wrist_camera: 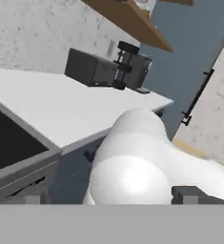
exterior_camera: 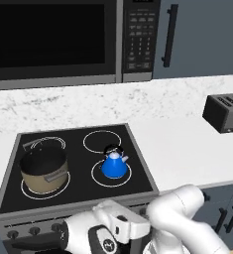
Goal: Pick the kettle from the counter and place it on a stove burner. Then turn the burner on.
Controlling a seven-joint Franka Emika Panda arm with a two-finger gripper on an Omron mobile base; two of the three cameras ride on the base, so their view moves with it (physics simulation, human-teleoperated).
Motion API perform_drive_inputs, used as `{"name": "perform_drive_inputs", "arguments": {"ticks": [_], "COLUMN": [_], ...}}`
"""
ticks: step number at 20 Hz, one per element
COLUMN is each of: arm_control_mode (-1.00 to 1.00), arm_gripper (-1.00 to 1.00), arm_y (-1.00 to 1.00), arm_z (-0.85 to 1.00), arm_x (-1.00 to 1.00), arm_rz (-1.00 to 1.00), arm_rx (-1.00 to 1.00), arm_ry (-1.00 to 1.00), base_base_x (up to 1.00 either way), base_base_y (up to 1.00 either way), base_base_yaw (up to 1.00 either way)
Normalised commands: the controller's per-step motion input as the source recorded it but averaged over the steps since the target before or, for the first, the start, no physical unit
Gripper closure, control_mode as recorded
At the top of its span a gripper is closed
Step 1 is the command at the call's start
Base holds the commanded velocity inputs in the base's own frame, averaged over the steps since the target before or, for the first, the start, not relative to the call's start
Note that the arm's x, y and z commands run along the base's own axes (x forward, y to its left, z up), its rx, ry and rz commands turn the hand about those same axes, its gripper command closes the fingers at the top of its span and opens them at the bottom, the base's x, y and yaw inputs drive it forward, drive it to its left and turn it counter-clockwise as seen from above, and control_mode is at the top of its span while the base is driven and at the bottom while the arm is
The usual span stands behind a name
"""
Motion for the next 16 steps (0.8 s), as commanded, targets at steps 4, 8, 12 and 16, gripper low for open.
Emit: {"name": "perform_drive_inputs", "arguments": {"ticks": [4, 8, 12, 16], "arm_control_mode": [-1.0, -1.0, -1.0, -1.0], "arm_gripper": [-1.0, -1.0, -1.0, -1.0], "arm_y": [1.0, 0.99, 1.0, 0.56], "arm_z": [-1.0, -0.71, -0.62, -0.1], "arm_x": [-0.15, 0.34, 0.49, 0.59], "arm_rz": [0.59, 0.42, 0.37, 0.03], "arm_rx": [-0.25, -0.13, -0.17, -0.03], "arm_ry": [-0.31, -0.23, -0.22, -0.09], "base_base_x": [0.0, 0.0, 0.0, 0.0], "base_base_y": [0.0, 0.0, 0.0, 0.0], "base_base_yaw": [0.0, 0.0, 0.0, 0.0]}}
